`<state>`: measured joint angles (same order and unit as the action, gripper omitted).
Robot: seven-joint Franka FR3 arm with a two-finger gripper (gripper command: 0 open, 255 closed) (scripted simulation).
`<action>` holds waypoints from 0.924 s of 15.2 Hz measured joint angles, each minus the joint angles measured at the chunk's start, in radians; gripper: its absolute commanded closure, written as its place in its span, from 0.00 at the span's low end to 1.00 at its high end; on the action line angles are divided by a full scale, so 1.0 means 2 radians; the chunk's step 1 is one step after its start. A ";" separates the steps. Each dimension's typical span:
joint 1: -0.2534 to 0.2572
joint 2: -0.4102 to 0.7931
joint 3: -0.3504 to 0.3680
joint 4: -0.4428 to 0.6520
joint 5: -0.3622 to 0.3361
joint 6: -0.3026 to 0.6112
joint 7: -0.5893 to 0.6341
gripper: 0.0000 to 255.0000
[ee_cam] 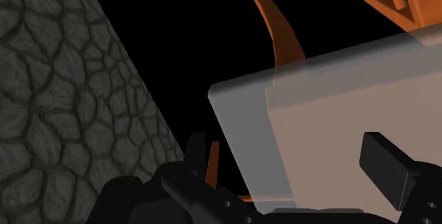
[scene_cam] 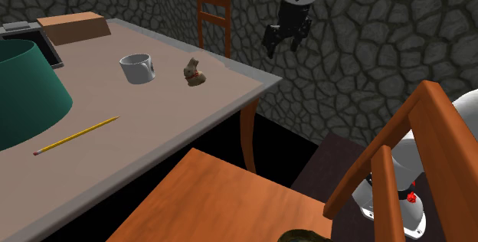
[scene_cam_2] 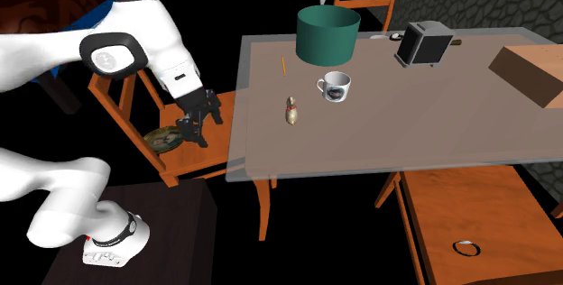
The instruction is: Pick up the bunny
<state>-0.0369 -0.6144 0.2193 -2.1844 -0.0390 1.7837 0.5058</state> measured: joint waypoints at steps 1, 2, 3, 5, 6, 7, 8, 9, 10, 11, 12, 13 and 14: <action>-0.003 0.016 0.014 0.011 -0.001 0.006 0.022 0.00; -0.007 0.032 0.026 0.021 -0.003 0.012 0.043 0.00; -0.010 0.045 0.040 0.031 -0.005 0.015 0.065 0.00; -0.017 0.076 0.067 0.058 -0.013 0.019 0.110 0.00; -0.020 0.090 0.079 0.070 -0.018 0.021 0.131 0.00; -0.025 0.105 0.090 0.084 -0.025 0.021 0.151 0.00; -0.029 0.128 0.105 0.105 -0.034 0.021 0.176 0.00; -0.032 0.144 0.117 0.119 -0.042 0.020 0.199 0.00; -0.035 0.163 0.131 0.133 -0.052 0.021 0.223 0.00; -0.038 0.186 0.142 0.154 -0.065 0.019 0.245 0.00; -0.041 0.211 0.155 0.178 -0.080 0.013 0.270 0.00; -0.041 0.235 0.167 0.196 -0.096 0.013 0.295 0.00; -0.039 0.261 0.179 0.224 -0.113 0.002 0.321 0.00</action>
<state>-0.1157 -0.0933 0.5774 -1.7372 -0.2658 1.7875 1.1476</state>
